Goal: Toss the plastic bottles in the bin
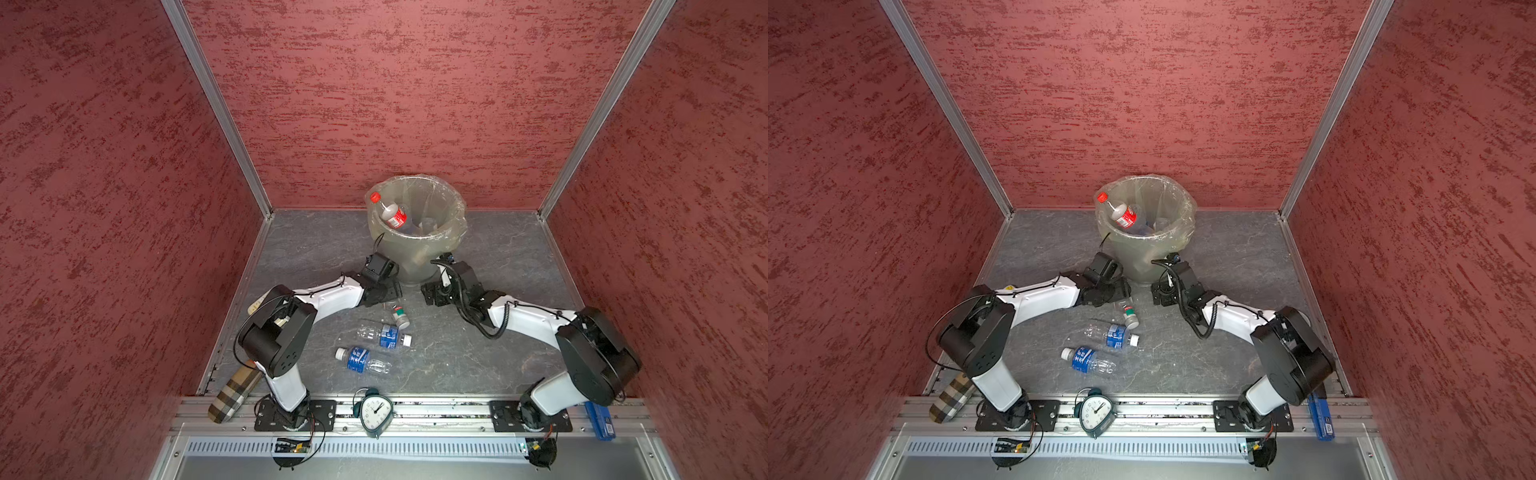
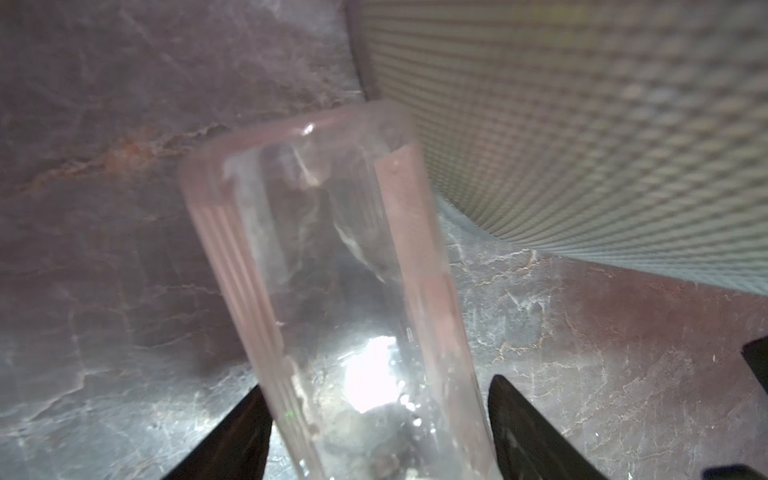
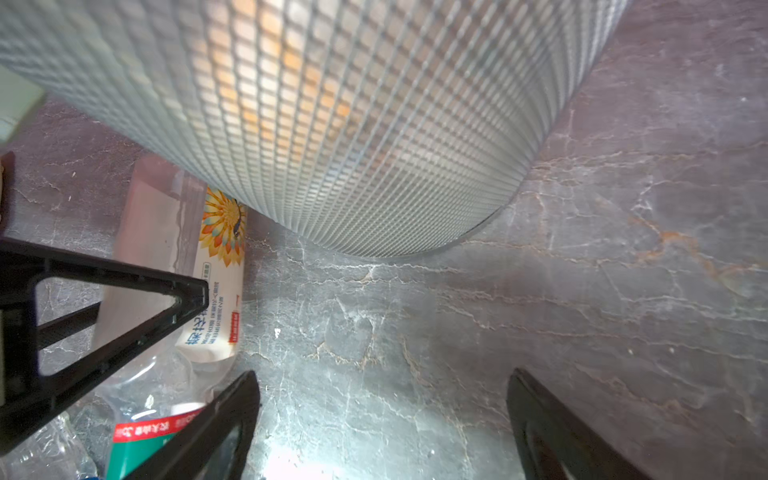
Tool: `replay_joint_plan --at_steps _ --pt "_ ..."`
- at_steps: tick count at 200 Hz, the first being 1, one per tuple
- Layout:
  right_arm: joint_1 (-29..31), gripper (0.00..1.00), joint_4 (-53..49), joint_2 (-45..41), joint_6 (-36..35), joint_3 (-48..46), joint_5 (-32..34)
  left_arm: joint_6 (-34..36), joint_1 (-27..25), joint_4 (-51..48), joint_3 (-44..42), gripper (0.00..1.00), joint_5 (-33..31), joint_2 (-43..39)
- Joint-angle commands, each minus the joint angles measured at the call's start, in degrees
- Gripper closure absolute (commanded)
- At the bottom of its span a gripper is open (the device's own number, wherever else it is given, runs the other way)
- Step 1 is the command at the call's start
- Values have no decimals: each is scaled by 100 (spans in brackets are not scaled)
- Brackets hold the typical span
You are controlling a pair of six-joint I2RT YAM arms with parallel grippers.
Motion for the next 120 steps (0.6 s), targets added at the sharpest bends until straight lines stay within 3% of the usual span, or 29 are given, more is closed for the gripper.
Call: replay_joint_plan --at_steps 1,31,120 --pt "-32 6 -8 -111 52 -68 24 -111 73 66 -132 18 76 -66" --pt "-32 6 -8 -105 52 -71 16 -135 109 120 -131 16 166 27" --pt "-34 7 -14 -64 30 -61 42 -384 195 1157 -846 31 221 -564"
